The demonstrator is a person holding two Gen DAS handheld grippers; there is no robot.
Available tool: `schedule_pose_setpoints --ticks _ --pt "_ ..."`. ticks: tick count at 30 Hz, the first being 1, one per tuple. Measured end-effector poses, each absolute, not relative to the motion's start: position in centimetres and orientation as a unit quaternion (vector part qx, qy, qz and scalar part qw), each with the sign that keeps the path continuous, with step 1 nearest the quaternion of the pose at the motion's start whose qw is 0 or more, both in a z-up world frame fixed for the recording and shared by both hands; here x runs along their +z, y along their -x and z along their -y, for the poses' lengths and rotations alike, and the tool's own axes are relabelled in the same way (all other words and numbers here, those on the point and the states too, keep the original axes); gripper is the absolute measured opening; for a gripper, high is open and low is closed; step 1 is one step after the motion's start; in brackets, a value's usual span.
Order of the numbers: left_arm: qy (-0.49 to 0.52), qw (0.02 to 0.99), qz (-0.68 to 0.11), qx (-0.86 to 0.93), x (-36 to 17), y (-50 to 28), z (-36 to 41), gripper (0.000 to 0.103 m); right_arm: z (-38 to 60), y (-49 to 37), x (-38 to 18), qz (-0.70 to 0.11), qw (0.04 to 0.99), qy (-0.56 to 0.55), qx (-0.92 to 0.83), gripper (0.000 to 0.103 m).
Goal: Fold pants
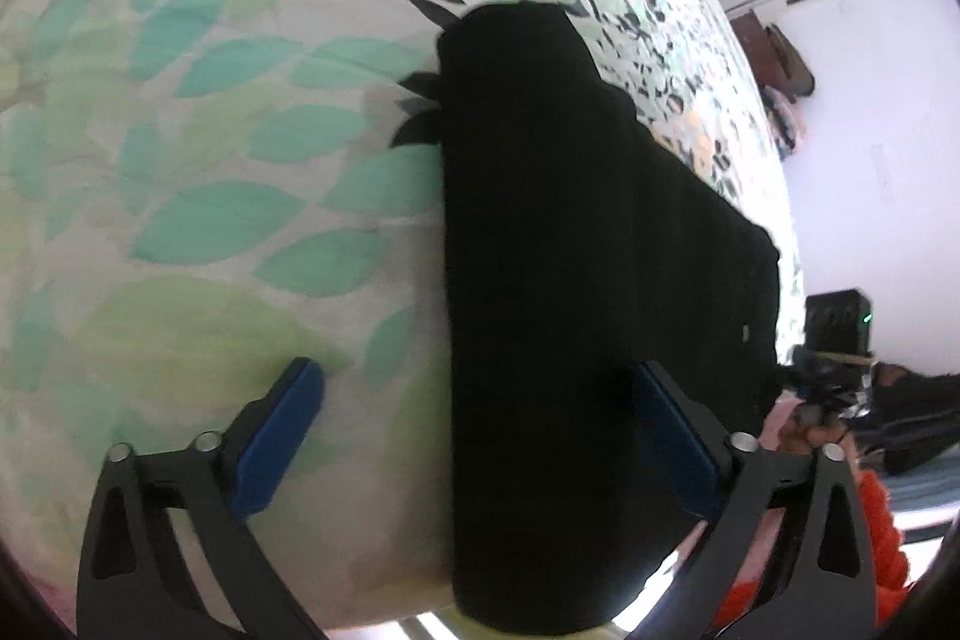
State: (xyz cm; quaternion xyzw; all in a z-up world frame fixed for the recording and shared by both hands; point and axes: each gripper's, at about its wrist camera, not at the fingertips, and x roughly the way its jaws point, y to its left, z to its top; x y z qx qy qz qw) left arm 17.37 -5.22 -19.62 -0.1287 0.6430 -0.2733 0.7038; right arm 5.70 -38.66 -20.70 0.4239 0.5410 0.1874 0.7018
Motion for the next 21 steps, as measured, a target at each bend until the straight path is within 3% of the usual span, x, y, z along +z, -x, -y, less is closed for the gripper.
schedule_pose_setpoints --ticks 3,5,6,7,8,10,15,21 --pt "0.093 0.712 -0.638 -0.277 -18.9 -17.3 6.3 0.102 37.4 -5.9 -20.8 -0.547 0.709 -0.401 0.19 0.097" --pt "0.097 0.704 -0.647 -0.277 -19.2 -17.1 6.8 0.099 36.9 -5.9 -20.9 -0.55 0.714 -0.389 0.192 0.084" --pt "0.091 0.704 -0.646 -0.282 -19.0 -16.8 7.3 0.087 36.8 -5.9 -21.0 -0.553 0.713 -0.386 0.19 0.077" --pt "0.092 0.702 -0.642 -0.294 -18.8 -16.5 7.7 0.054 36.8 -6.2 -21.2 -0.555 0.712 -0.387 0.188 0.062" --pt "0.095 0.699 -0.643 -0.299 -18.6 -16.2 8.1 0.053 37.0 -6.0 -21.4 -0.553 0.709 -0.396 0.187 0.054" --pt "0.075 0.717 -0.631 -0.286 -17.8 -15.7 8.6 0.042 37.0 -6.0 -21.1 -0.546 0.71 -0.403 0.19 0.048" --pt "0.096 0.737 -0.603 -0.291 -15.1 -15.4 8.2 0.029 36.4 -5.8 -18.3 -0.505 0.728 -0.409 0.219 0.037" --pt "0.089 0.763 -0.562 -0.308 -10.9 -18.5 9.4 0.028 36.7 -9.3 -14.6 -0.478 0.755 -0.38 0.239 0.037"
